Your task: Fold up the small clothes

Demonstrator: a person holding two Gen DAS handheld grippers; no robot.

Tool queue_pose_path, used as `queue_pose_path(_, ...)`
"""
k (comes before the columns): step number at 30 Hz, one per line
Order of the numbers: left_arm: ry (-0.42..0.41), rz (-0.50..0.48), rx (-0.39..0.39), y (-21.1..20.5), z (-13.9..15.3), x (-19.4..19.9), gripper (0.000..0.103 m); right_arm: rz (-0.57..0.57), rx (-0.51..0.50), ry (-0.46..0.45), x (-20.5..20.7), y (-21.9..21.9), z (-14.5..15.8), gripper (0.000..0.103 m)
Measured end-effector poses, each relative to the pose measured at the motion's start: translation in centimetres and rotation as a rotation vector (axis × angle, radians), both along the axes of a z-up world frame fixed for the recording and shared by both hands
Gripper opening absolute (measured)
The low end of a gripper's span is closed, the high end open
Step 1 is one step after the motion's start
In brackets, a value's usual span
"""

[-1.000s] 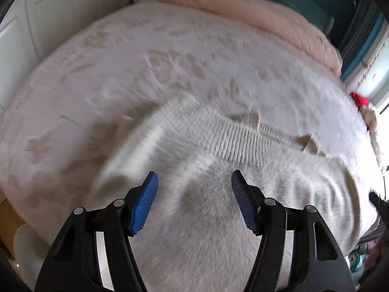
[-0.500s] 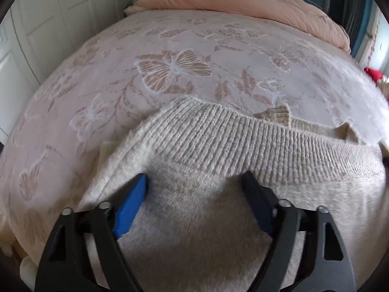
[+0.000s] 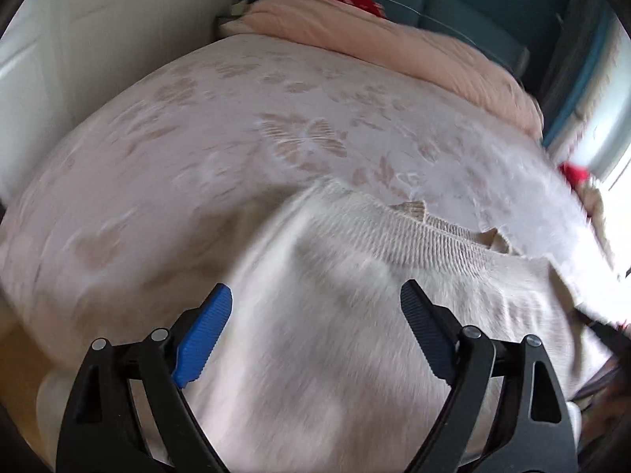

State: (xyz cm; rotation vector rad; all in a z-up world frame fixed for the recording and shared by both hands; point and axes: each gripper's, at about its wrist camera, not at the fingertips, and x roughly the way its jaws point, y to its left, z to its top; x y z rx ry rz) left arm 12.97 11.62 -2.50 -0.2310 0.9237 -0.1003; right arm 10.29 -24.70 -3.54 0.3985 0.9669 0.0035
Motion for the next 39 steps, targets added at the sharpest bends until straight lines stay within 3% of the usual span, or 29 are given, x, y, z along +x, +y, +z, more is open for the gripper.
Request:
queue_pose_path(4, 0.096, 0.07, -0.126, 4.1, -0.4, -3.9, 0.085, 0.13, -0.034, 0.031, 2.2, 6.3, -0.7, 0.014)
queue_pose_path(8, 0.143, 0.103, -0.155, 5.6, -1.9, -6.4, 0.085, 0.169, -0.082, 0.031, 5.2, 10.6, -0.4, 0.014)
queue_pose_path(10, 0.171, 0.107, -0.196, 5.6, -3.0, -6.7, 0.085, 0.159, -0.107, 0.056, 6.7, 11.2, -1.1, 0.014)
queue_pose_path(13, 0.197, 0.118, -0.245, 5.5, -4.7, -6.2, 0.085, 0.118, -0.077, 0.192, 9.1, 11.3, -5.3, 0.014)
queue_pose_path(18, 0.208, 0.168, -0.349, 5.6, -7.0, -4.2, 0.084, 0.077, -0.038, 0.169, 9.0, 10.7, -6.2, 0.011)
queue_pose_path(19, 0.2, 0.172, -0.346, 5.5, -7.1, -4.0, 0.076, 0.082, -0.041, 0.175, 9.0, 10.7, -6.1, 0.011)
queue_pose_path(20, 0.194, 0.17, -0.341, 5.5, -7.0, -3.7, 0.053, 0.083, -0.037, 0.179, 8.9, 10.6, -5.6, 0.011)
queue_pose_path(22, 0.204, 0.142, -0.347, 5.5, -6.6, -3.0, 0.032, 0.053, -0.005, 0.154, 8.3, 9.9, -3.9, 0.011)
queue_pose_path(25, 0.163, 0.125, -0.376, 5.9, -5.1, -3.2, 0.023, 0.036, -0.017, 0.141, 7.7, 9.3, -3.0, 0.011)
queue_pose_path(27, 0.129, 0.092, -0.353, 5.5, -3.6, -3.3, 0.022, 0.079, -0.057, 0.225, 8.3, 9.6, -5.0, 0.01)
queue_pose_path(33, 0.014, -0.062, -0.336, 0.8, 3.0, -3.2, 0.02, 0.126, -0.14, 0.19, 8.2, 10.5, -6.1, 0.009)
queue_pose_path(36, -0.034, -0.173, -0.324, -3.5, 6.5, -3.0, 0.02, 0.134, -0.065, 0.174, 7.8, 9.6, -5.0, 0.009)
queue_pose_path(39, -0.059, -0.301, -0.293, -9.1, 8.8, -3.1, 0.02, 0.093, 0.049, 0.091, 5.1, 6.0, -2.0, 0.011)
